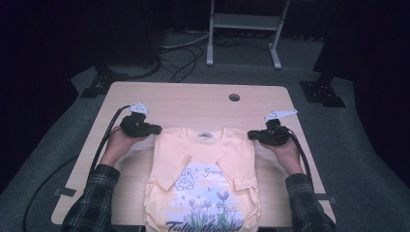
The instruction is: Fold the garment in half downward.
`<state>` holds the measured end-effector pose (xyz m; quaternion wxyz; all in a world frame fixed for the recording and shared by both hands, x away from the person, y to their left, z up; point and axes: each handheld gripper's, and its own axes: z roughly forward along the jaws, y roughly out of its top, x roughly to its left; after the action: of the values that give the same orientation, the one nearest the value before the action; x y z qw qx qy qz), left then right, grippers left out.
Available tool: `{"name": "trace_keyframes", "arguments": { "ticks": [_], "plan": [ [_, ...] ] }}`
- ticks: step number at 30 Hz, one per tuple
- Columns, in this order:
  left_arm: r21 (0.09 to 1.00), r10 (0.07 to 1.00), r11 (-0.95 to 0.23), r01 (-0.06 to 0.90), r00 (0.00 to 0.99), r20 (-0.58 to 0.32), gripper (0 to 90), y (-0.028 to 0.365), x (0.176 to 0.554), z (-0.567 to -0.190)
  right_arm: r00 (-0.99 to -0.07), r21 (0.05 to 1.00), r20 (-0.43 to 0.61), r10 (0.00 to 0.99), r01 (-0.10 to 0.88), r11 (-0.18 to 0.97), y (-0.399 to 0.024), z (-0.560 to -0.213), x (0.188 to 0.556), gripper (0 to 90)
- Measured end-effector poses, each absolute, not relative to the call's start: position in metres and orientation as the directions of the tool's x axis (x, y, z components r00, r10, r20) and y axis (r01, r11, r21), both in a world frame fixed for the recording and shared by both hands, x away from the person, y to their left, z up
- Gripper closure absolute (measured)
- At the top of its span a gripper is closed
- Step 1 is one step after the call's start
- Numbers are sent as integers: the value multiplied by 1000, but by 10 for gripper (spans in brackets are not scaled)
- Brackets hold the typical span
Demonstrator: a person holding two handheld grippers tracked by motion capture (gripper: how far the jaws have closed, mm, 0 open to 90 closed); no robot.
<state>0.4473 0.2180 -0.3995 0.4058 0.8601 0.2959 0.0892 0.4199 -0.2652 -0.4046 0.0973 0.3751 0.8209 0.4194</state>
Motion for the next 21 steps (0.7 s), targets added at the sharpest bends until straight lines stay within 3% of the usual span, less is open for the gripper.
{"name": "trace_keyframes", "arguments": {
  "ticks": [21],
  "plan": [
    [748,610,-476,462,787,-97,835,216,473,-385,-691,758,163,705,545,359,-263,-391,449,830]
  ]
}}
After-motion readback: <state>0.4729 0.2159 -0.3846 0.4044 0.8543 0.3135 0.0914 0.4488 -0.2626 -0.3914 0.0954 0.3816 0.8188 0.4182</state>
